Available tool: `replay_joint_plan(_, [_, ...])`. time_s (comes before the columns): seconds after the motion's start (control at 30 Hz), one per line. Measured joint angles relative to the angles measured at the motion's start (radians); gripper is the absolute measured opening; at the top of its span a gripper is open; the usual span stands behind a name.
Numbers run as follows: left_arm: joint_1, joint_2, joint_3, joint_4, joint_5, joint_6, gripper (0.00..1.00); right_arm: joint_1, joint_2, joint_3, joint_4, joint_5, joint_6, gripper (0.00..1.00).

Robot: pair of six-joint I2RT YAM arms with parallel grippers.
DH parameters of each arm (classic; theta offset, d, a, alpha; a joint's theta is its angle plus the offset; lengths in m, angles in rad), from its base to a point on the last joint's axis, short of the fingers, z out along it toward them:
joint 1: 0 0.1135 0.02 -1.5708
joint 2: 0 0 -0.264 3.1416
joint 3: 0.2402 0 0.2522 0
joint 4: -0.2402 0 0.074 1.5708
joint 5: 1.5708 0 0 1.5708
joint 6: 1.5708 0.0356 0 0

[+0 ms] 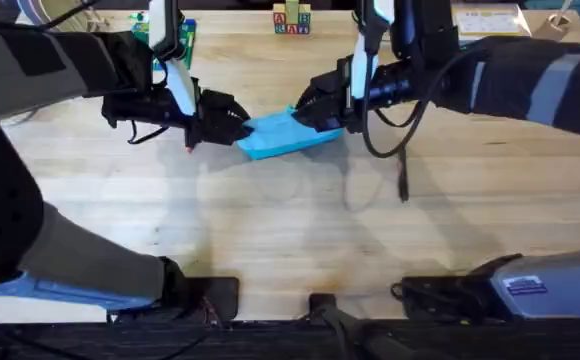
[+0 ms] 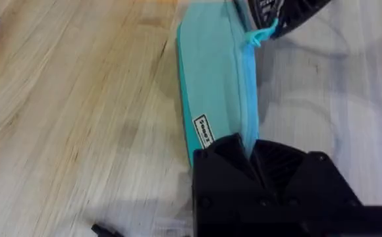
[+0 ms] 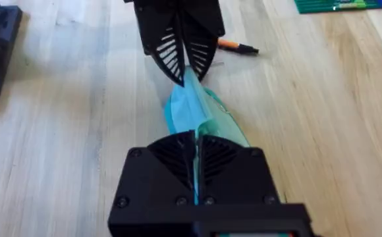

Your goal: Unzip the bag, pick up the pens from the table one at a time and place them inside, then zip the bag closed.

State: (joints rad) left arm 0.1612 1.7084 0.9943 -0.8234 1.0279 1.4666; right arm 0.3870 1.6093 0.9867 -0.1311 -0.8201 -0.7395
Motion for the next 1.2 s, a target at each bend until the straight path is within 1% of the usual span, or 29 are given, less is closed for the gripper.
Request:
replay_joint_plan(0.47, [0.0, 0.0, 0.0, -0.003, -0.001, 0.0, 0.042, 0.093, 0.0, 0.0, 0.006, 0.024, 0.0, 0.031])
replay_joint_plan(0.7, [0.0, 0.0, 0.0, -0.003, 0.0, 0.0, 0.042, 0.14, 0.0, 0.0, 0.064, 0.068, 0.004, 0.03])
replay_joint_plan(0.83, [0.0, 0.0, 0.0, -0.003, 0.0, 0.0, 0.042, 0.17, 0.004, 0.0, 0.112, 0.073, 0.01, 0.03])
replay_joint_plan(1.2, [0.0, 0.0, 0.0, -0.001, -0.001, 0.0, 0.042, 0.21, 0.045, 0.0, 0.17, 0.084, 0.03, 0.03])
